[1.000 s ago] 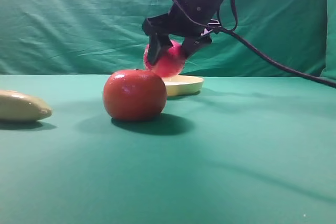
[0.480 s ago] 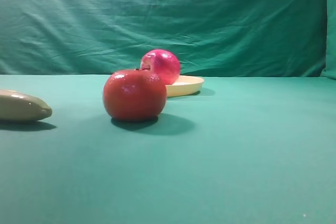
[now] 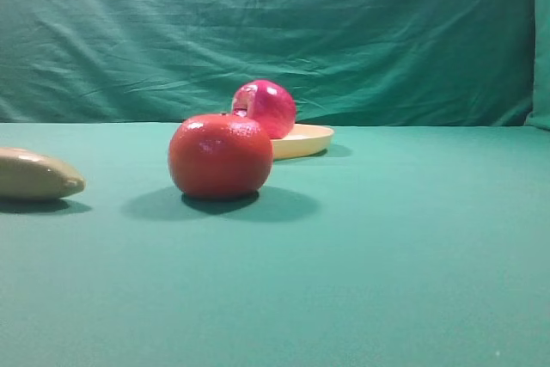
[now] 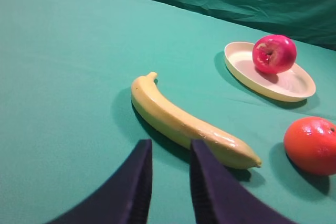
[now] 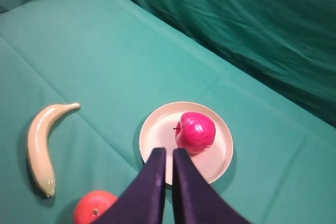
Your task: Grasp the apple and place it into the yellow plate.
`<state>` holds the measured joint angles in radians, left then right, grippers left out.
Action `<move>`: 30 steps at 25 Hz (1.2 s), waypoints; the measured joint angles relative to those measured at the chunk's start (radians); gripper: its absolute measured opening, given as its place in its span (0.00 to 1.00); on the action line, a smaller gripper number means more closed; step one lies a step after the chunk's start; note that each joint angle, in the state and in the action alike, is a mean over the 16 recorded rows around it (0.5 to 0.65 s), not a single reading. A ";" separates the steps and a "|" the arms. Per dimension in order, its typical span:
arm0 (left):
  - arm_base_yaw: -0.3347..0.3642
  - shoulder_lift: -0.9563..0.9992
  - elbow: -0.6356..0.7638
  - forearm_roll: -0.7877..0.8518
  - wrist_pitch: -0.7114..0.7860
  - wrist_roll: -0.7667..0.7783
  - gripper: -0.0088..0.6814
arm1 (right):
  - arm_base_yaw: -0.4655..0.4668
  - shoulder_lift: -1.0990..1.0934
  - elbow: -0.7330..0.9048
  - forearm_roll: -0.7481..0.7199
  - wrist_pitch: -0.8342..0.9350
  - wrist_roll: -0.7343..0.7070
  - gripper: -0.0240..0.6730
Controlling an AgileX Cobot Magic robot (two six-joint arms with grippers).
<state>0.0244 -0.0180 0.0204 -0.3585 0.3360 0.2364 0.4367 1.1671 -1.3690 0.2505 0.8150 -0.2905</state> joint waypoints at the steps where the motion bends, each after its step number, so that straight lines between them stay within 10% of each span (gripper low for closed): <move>1: 0.000 0.000 0.000 0.000 0.000 0.000 0.24 | 0.000 -0.044 0.043 0.000 -0.014 0.002 0.03; 13: 0.000 0.000 0.000 0.000 0.000 0.000 0.24 | 0.000 -0.584 0.501 -0.010 -0.124 0.014 0.03; 30: 0.000 0.000 0.000 0.000 0.000 0.000 0.24 | -0.094 -0.877 0.742 -0.211 -0.163 0.211 0.03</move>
<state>0.0244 -0.0180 0.0204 -0.3585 0.3360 0.2364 0.3427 0.2905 -0.6273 0.0400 0.6520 -0.0791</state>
